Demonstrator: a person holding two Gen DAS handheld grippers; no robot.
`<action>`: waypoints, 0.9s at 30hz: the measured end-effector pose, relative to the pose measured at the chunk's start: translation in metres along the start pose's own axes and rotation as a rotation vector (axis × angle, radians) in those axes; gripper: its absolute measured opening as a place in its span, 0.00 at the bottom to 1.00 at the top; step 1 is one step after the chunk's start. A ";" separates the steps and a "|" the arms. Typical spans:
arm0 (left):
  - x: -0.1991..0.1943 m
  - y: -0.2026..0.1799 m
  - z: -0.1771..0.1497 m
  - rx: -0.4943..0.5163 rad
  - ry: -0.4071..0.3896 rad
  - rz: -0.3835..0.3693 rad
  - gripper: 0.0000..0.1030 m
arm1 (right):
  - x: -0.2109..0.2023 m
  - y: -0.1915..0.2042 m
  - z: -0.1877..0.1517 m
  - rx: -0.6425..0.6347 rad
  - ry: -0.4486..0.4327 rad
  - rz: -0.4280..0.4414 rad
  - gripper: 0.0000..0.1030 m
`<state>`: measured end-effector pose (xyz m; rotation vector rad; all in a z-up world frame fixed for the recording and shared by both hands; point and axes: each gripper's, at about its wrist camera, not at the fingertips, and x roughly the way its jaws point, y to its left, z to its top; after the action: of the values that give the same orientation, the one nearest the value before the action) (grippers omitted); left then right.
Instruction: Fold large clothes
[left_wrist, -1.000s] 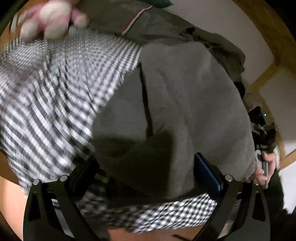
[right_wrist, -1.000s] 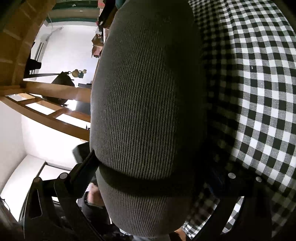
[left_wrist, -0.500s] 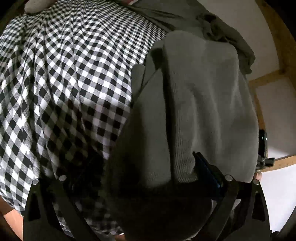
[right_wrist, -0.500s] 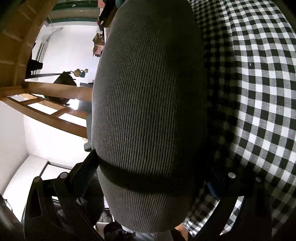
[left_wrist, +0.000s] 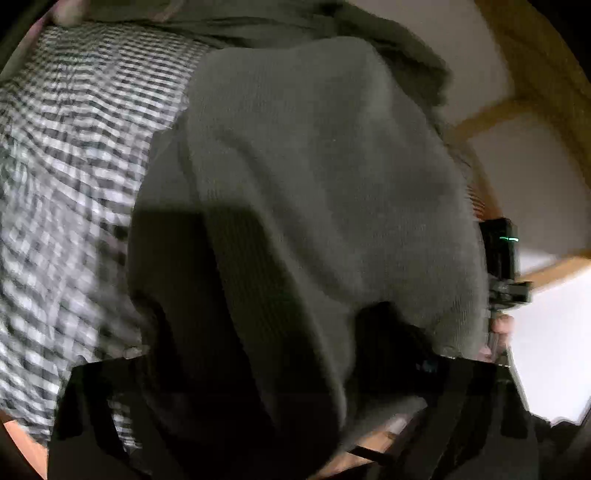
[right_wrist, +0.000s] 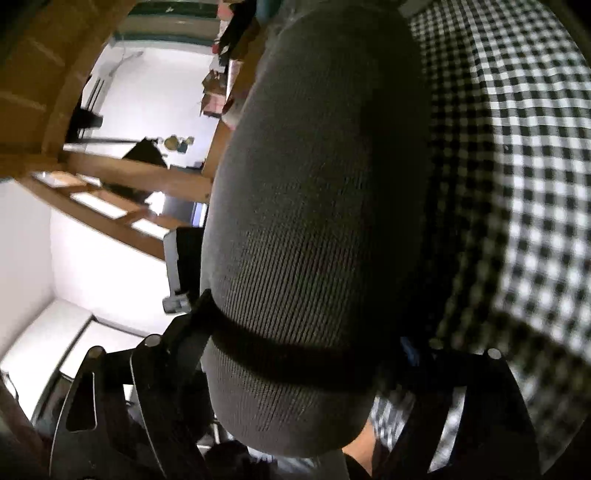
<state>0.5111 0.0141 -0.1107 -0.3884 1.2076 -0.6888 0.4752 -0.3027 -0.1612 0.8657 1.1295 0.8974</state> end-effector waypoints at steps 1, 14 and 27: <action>0.003 -0.007 -0.002 0.002 0.004 -0.007 0.75 | -0.008 0.002 -0.006 -0.001 -0.004 -0.009 0.79; 0.058 -0.058 -0.025 -0.026 -0.048 -0.039 0.72 | -0.021 -0.024 -0.021 0.072 -0.078 0.022 0.79; 0.133 -0.162 -0.037 0.091 0.011 -0.069 0.58 | -0.093 -0.032 -0.033 0.055 -0.192 -0.005 0.77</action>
<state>0.4570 -0.1921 -0.1185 -0.3516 1.1730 -0.8038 0.4306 -0.3965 -0.1635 0.9727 0.9931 0.7650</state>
